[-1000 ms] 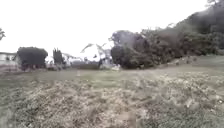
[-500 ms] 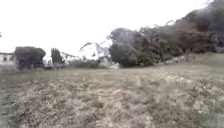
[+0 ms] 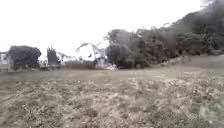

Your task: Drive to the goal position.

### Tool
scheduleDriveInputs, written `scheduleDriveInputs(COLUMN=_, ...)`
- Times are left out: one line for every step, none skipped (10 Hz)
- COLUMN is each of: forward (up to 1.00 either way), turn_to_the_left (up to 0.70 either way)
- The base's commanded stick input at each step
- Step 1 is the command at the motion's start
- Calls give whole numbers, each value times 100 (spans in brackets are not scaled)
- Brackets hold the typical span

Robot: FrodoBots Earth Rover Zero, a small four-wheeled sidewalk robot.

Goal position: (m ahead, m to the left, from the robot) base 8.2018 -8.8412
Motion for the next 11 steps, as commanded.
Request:
scheduleDriveInputs(forward=50, turn_to_the_left=3)
scheduleDriveInputs(forward=50, turn_to_the_left=3)
scheduleDriveInputs(forward=50, turn_to_the_left=3)
scheduleDriveInputs(forward=50, turn_to_the_left=3)
scheduleDriveInputs(forward=50, turn_to_the_left=3)
scheduleDriveInputs(forward=50, turn_to_the_left=3)
scheduleDriveInputs(forward=50, turn_to_the_left=3)
scheduleDriveInputs(forward=50, turn_to_the_left=3)
scheduleDriveInputs(forward=50, turn_to_the_left=3)
scheduleDriveInputs(forward=50, turn_to_the_left=3)
scheduleDriveInputs(forward=50, turn_to_the_left=4)
